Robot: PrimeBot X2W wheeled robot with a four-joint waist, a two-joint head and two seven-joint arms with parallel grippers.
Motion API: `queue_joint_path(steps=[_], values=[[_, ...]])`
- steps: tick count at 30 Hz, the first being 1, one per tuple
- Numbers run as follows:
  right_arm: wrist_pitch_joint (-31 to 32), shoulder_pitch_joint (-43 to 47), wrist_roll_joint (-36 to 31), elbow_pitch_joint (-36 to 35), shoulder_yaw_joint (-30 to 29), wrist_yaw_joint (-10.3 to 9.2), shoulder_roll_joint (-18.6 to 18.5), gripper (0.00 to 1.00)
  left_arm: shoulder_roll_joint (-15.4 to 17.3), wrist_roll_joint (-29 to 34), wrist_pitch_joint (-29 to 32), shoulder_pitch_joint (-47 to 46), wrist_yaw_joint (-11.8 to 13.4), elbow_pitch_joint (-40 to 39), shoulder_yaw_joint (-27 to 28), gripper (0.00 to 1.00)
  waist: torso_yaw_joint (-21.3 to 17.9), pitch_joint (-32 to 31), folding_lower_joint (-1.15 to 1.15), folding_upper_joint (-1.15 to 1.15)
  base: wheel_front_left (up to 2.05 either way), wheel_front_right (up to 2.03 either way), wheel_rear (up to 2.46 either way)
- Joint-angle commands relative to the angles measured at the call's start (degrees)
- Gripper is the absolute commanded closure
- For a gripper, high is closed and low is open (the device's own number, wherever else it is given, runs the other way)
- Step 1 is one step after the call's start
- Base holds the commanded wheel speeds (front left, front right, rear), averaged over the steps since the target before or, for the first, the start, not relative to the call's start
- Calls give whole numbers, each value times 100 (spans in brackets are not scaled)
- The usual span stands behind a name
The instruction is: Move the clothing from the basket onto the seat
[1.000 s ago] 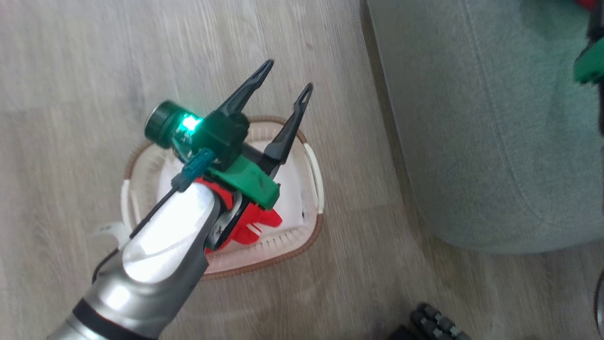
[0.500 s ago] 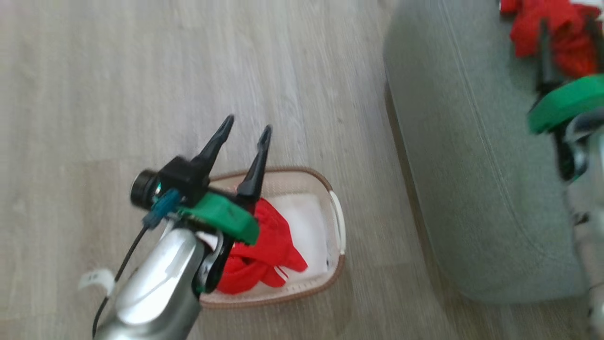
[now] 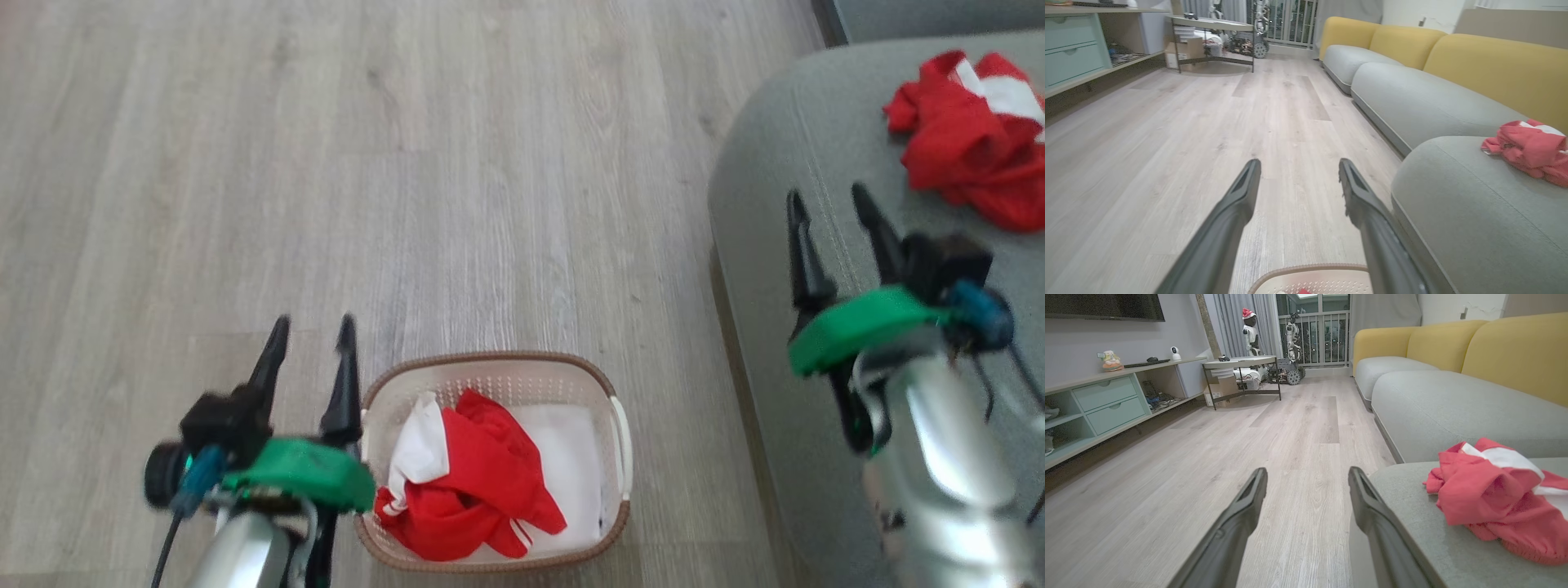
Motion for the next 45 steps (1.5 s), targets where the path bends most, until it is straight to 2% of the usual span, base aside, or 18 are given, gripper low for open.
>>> queue_joint_path(steps=[1,9,17,27,45], values=[[-29,-19,-94,-275,60,-1,67,0,23,57,-70,-83,34,-226,279,0,93,-109,0,0,0,0,0],[-29,1041,-351,-1124,-124,-1,294,0,-146,291,-71,731,44,-481,851,0,324,-407,0,0,0,0,0],[-29,1666,-49,-1609,166,-1,310,0,-314,522,-71,1226,-134,-626,1101,0,437,-596,0,0,0,0,0],[-29,2005,47,-1686,229,-1,311,0,-452,700,-71,1409,-319,-579,1336,0,486,-702,0,0,0,0,0],[-29,2031,87,-1685,159,-1,311,0,-565,897,-71,1427,-519,-517,1504,0,433,-645,0,0,0,0,0]])
